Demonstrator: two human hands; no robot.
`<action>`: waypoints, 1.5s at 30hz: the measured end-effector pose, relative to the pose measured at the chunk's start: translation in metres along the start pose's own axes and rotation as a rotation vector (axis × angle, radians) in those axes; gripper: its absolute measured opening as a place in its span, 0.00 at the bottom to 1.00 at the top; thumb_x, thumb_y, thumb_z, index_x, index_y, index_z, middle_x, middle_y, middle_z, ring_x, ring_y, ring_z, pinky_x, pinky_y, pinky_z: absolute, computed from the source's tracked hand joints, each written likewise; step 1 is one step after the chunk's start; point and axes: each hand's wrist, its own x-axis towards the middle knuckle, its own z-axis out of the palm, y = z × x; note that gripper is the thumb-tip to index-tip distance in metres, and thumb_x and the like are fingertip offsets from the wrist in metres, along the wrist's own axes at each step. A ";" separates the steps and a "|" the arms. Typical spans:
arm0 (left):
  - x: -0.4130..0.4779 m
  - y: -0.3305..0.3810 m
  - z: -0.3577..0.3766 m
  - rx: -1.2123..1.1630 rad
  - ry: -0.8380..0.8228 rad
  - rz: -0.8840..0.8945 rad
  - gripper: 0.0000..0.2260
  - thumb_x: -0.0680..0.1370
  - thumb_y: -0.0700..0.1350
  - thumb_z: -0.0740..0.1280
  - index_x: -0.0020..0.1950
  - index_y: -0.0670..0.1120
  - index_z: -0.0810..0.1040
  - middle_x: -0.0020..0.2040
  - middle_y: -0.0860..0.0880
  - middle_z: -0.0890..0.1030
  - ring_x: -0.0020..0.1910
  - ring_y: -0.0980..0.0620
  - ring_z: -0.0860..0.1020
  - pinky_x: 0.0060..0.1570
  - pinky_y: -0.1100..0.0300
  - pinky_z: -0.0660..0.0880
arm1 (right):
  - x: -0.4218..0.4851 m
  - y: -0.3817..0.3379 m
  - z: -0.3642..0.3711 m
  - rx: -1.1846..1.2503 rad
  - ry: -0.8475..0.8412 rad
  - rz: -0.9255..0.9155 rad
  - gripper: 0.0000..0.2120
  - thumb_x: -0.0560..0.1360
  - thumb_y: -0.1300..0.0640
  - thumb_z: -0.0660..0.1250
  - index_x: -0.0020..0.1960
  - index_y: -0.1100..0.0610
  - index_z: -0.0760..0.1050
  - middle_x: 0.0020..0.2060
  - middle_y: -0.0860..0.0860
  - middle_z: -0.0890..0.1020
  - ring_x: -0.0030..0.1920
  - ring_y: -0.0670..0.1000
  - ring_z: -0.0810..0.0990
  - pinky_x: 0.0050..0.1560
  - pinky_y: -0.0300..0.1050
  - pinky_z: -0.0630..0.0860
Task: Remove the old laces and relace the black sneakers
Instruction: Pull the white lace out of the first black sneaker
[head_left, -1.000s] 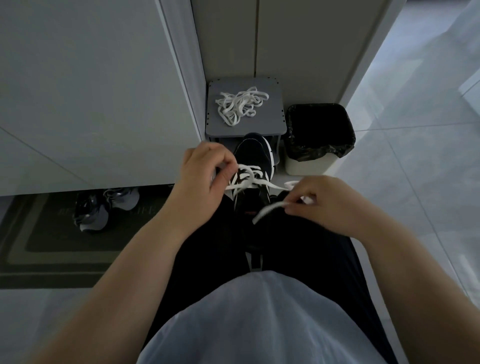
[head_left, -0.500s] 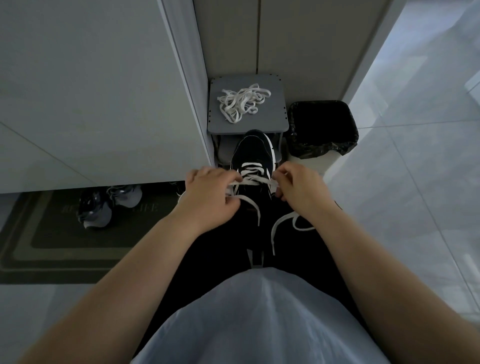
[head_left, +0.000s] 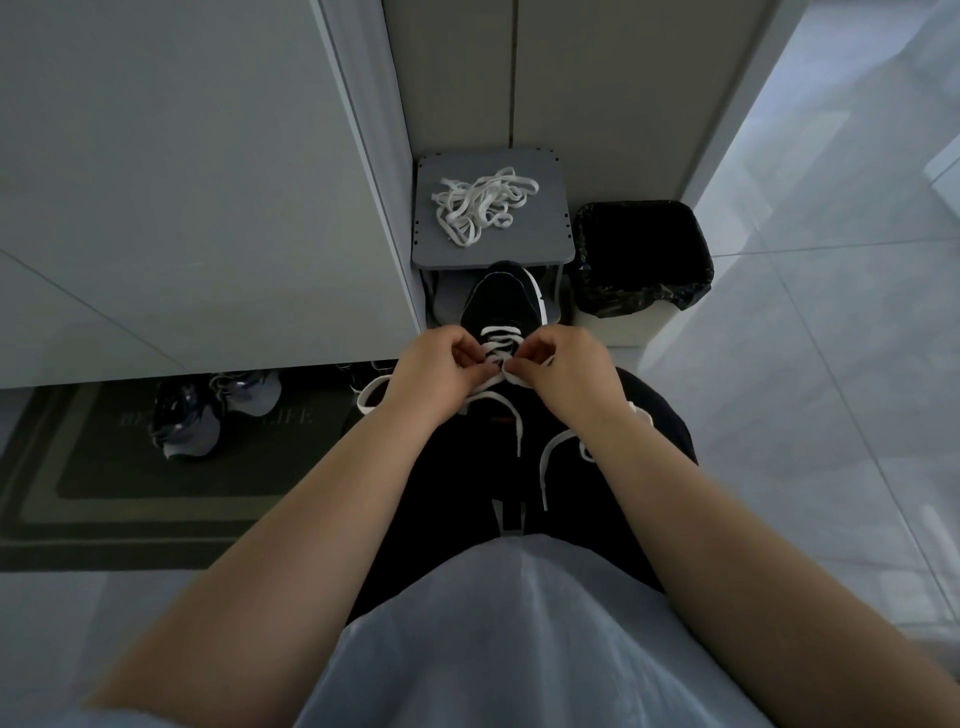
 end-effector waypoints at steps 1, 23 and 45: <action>0.001 0.002 0.001 0.005 -0.004 -0.012 0.06 0.72 0.46 0.72 0.45 0.46 0.78 0.39 0.52 0.77 0.36 0.56 0.75 0.36 0.64 0.70 | 0.001 -0.001 0.002 -0.021 -0.004 0.014 0.04 0.73 0.51 0.69 0.44 0.51 0.77 0.41 0.47 0.79 0.44 0.47 0.77 0.40 0.41 0.71; 0.010 0.002 -0.058 0.525 -0.093 0.179 0.13 0.71 0.35 0.64 0.45 0.53 0.68 0.48 0.47 0.73 0.50 0.46 0.72 0.47 0.57 0.67 | 0.000 0.008 -0.064 0.142 -0.247 -0.128 0.05 0.71 0.59 0.72 0.45 0.53 0.79 0.34 0.44 0.76 0.30 0.37 0.70 0.38 0.32 0.69; 0.014 0.003 -0.069 0.289 0.163 0.220 0.06 0.78 0.43 0.64 0.51 0.42 0.76 0.67 0.44 0.65 0.69 0.45 0.58 0.64 0.60 0.53 | -0.014 0.007 -0.046 -0.048 0.256 -0.425 0.14 0.72 0.58 0.65 0.57 0.53 0.76 0.55 0.49 0.78 0.57 0.52 0.74 0.60 0.44 0.66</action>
